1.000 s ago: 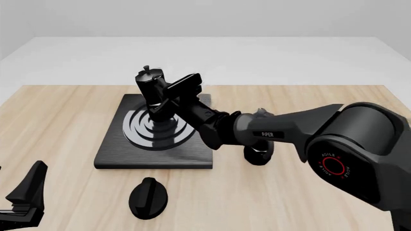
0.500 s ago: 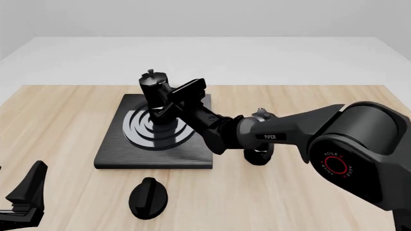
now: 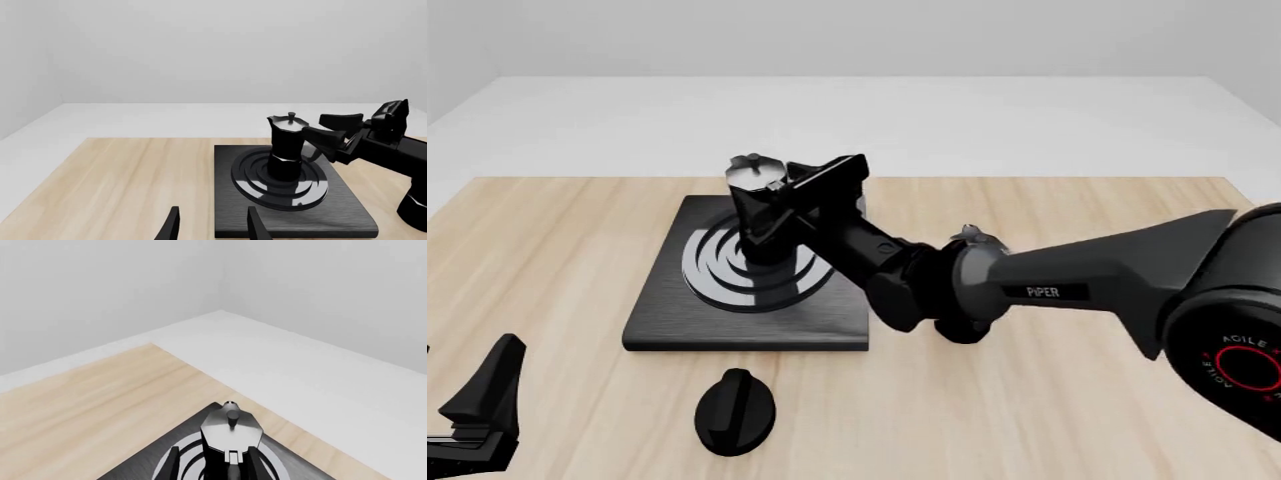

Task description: Put the right moka pot on the stove.

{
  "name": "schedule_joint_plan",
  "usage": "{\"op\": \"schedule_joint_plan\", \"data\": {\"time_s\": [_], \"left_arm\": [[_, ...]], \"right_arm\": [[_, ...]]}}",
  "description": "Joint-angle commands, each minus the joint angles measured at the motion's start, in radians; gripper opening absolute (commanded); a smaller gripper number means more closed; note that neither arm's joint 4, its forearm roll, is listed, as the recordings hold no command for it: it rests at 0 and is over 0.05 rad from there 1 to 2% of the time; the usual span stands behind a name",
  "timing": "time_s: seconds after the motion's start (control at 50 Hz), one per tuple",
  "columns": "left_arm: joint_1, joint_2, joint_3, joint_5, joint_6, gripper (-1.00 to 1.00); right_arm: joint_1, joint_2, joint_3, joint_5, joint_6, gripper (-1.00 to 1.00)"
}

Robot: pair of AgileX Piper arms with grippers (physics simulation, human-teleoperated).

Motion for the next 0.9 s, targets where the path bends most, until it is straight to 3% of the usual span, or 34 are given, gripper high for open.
{"op": "schedule_joint_plan", "data": {"time_s": [0.02, 0.38, 0.9], "left_arm": [[0.0, 0.0, 0.0, 0.0, 0.0, 1.0], [0.0, 0.0, 0.0, 0.0, 0.0, 1.0], [0.0, 0.0, 0.0, 0.0, 0.0, 1.0]], "right_arm": [[0.017, -0.131, 0.094, 0.007, -0.001, 1.0], [0.033, -0.314, 0.226, 0.04, -0.01, 1.0], [0.041, -0.572, 0.357, 0.193, -0.065, 1.0]]}}
